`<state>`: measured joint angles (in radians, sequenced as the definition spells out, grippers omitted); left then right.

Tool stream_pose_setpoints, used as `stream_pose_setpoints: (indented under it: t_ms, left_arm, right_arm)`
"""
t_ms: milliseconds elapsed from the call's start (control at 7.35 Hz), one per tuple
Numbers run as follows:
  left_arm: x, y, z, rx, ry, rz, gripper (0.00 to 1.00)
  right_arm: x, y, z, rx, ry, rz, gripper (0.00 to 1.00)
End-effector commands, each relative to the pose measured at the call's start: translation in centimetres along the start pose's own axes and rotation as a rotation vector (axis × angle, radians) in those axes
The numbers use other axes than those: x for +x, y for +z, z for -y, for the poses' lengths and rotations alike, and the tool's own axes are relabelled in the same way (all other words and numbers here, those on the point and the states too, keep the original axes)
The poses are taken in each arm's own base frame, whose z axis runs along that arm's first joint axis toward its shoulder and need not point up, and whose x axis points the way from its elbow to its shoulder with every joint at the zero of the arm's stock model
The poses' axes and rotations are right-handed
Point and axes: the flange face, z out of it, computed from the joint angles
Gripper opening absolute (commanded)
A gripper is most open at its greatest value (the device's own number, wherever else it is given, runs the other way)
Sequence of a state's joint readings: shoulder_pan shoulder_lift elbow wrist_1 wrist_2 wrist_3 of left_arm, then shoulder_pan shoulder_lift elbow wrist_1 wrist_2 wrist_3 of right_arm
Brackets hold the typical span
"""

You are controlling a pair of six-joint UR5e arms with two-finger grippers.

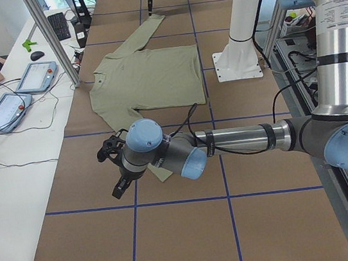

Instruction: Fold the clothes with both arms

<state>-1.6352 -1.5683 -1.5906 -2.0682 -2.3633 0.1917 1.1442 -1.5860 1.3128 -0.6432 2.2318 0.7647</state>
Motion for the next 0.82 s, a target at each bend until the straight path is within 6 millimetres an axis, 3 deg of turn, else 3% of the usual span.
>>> stream_pose_setpoints:
  t_ms: [0, 272, 408, 544, 680]
  left_arm:
    - [-0.03, 0.04, -0.07, 0.0, -0.001, -0.001, 1.0]
    - [-0.11, 0.14, -0.17, -0.003, -0.003, -0.001, 1.0]
    - [-0.16, 0.19, -0.22, -0.004, -0.004, 0.0, 1.0]
    - [-0.15, 0.19, -0.21, -0.004, -0.004, -0.001, 1.0]
    - [-0.11, 0.14, -0.17, -0.003, -0.003, -0.001, 1.0]
  right_arm:
    - [0.08, 0.28, -0.48, -0.01, -0.001, -0.001, 0.76]
    - [0.5, 0.36, -0.97, -0.017, 0.003, -0.004, 0.61]
    - [0.84, 0.32, -1.39, -0.021, 0.007, -0.006, 0.61]
    - [0.86, 0.32, -1.39, -0.02, 0.007, -0.007, 0.52]
    - [0.77, 0.28, -1.39, -0.022, 0.006, -0.004, 0.25]
